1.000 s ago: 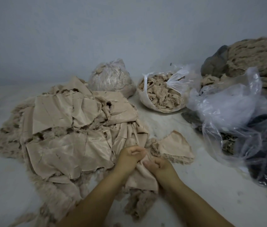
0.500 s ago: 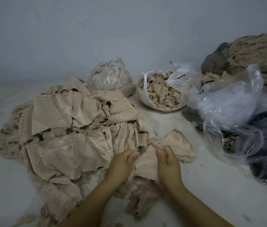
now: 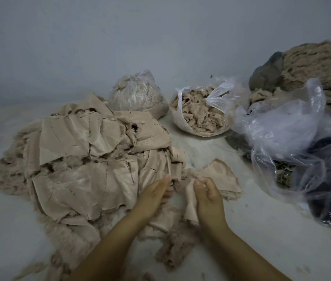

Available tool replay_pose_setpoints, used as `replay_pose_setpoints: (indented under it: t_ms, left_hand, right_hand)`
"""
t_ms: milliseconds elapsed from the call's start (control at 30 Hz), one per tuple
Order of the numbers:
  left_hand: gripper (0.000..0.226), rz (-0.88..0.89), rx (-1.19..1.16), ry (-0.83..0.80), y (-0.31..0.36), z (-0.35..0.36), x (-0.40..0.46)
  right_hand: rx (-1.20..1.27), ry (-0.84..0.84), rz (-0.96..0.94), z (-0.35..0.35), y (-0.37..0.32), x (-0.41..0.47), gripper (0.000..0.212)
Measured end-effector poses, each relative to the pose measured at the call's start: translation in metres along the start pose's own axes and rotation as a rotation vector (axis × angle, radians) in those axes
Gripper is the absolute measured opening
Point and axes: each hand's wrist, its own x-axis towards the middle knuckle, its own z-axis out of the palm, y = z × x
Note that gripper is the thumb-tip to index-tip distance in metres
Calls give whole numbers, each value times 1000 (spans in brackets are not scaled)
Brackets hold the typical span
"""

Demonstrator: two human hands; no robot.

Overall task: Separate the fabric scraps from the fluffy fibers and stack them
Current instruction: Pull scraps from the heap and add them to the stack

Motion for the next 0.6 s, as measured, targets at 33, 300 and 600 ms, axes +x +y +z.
replay_pose_setpoints:
  t_ms: [33,300,600]
  left_hand:
    - [41,-28,-80,-65,6,9,-1]
    - [21,-38,-377,44,18,6,-1]
    - [16,-57,-297,-148,20,11,-7]
  right_hand:
    - [57,-32,27,5,-1,-2,20]
    - [46,6,76,-15,8,12,29]
    - [223,-383,313,-2,-1,5,43]
